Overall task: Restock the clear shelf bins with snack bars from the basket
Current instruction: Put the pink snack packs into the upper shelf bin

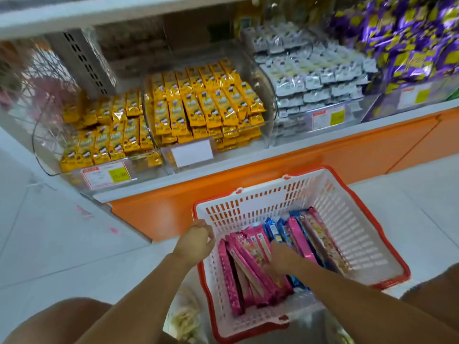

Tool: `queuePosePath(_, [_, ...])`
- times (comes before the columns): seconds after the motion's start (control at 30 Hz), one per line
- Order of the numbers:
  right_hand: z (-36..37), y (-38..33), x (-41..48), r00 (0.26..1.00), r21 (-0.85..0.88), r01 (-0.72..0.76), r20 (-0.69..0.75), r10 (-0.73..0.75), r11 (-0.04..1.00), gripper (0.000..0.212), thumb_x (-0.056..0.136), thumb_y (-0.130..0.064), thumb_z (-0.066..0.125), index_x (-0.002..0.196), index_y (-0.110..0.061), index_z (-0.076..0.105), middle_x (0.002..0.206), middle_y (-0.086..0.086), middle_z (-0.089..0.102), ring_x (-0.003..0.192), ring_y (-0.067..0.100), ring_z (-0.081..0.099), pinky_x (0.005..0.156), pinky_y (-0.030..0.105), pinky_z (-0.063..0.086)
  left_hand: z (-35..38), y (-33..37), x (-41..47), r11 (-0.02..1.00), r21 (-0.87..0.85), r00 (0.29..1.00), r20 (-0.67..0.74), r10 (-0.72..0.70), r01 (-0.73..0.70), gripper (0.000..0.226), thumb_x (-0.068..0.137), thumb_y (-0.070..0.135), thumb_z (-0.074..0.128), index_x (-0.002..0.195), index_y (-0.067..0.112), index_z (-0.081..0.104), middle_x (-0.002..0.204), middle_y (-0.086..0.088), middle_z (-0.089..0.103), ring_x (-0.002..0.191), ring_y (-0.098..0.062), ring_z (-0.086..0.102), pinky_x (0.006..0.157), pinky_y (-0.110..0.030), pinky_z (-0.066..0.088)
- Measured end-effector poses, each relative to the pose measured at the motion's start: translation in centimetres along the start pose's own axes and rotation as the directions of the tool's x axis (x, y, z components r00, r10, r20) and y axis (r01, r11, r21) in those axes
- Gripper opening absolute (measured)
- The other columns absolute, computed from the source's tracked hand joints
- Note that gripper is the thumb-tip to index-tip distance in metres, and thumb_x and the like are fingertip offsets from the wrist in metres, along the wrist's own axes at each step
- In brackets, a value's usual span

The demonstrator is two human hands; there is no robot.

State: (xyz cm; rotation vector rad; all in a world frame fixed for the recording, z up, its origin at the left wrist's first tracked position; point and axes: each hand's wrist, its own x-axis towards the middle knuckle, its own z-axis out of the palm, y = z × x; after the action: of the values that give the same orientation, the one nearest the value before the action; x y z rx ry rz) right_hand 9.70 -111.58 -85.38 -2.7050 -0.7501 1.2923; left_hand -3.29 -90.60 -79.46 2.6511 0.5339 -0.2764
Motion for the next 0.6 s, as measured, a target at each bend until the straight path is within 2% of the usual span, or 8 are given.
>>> queuePosePath(0.07, [2.4,-0.7,0.4,0.999,0.055,-0.035,0.002,0.034,0.998,0.1,0.084,-0.042,0.07,0.149,0.002,0.008,0.149,0.02,0.03,0.129,0.029,0.045,0.095,0.034,0.045,1.2,-0.2,0.1,0.999,0.029,0.999,-0.04,0.015,-0.014,0.02,0.094,0.027,0.051,0.103,0.016,0.066,0.129,-0.004,0.057,0.141,-0.015,0.026,0.112,-0.019,0.008])
queuePosePath(0.1, [3.4,-1.1,0.3,0.998,0.086,-0.061,0.005,0.06,0.994,0.104,0.079,-0.044,0.074,0.148,0.0,0.009,0.15,0.018,0.027,0.13,0.029,0.043,0.097,0.033,0.044,1.7,-0.2,0.0,0.998,0.055,0.998,-0.057,0.023,-0.02,0.02,0.092,0.028,0.052,0.099,0.017,0.068,0.123,-0.002,0.061,0.141,-0.015,0.026,0.113,-0.019,0.0])
queuePosePath(0.17, [5.4,-1.7,0.1,0.997,0.023,-0.07,-0.041,0.071,0.997,0.108,0.08,-0.046,0.072,0.15,-0.002,0.004,0.154,0.019,0.018,0.136,0.032,0.034,0.104,0.035,0.038,2.5,0.1,-0.2,0.996,0.085,0.996,-0.091,0.023,-0.015,0.024,0.089,0.03,0.05,0.089,0.018,0.071,0.108,0.0,0.067,0.136,-0.015,0.032,0.113,-0.025,-0.01])
queuePosePath(0.27, [7.7,-2.1,1.0,0.986,-0.174,-0.019,-0.164,-0.01,0.985,0.102,0.094,-0.04,0.055,0.141,0.0,-0.025,0.158,0.02,-0.006,0.146,0.035,0.007,0.117,0.038,0.021,3.4,0.4,-0.3,0.997,0.077,0.983,-0.182,-0.015,0.029,0.032,0.084,0.033,0.045,0.075,0.017,0.071,0.092,-0.002,0.07,0.124,-0.019,0.046,0.117,-0.033,-0.004])
queuePosePath(0.33, [8.1,-2.4,1.8,0.981,-0.205,0.023,-0.184,-0.061,0.978,0.096,0.096,-0.034,0.052,0.139,0.001,-0.027,0.158,0.019,-0.012,0.147,0.034,0.0,0.119,0.04,0.015,3.9,0.4,-0.1,0.994,0.105,0.974,-0.226,-0.015,0.04,0.03,0.082,0.03,0.047,0.071,0.016,0.071,0.086,-0.001,0.07,0.114,-0.02,0.054,0.118,-0.038,0.005])
queuePosePath(0.47, [8.1,-2.9,2.0,0.984,-0.139,-0.012,-0.176,-0.013,0.99,0.099,0.091,-0.024,0.058,0.147,-0.006,-0.021,0.159,0.018,-0.003,0.147,0.031,0.011,0.117,0.039,0.024,4.0,0.7,0.1,0.992,0.126,0.962,-0.272,0.008,0.027,0.027,0.08,0.025,0.05,0.067,0.014,0.071,0.075,-0.001,0.067,0.097,-0.019,0.059,0.115,-0.042,0.016])
queuePosePath(0.6, [7.2,-2.6,2.2,0.99,-0.029,-0.011,-0.138,0.007,1.0,0.093,0.092,-0.017,0.058,0.15,-0.013,-0.015,0.159,0.018,0.003,0.146,0.03,0.016,0.114,0.039,0.031,3.9,0.9,0.2,0.984,0.174,0.965,-0.262,0.025,0.022,0.03,0.085,0.023,0.047,0.074,0.013,0.073,0.08,-0.002,0.069,0.098,-0.019,0.059,0.117,-0.042,0.016])
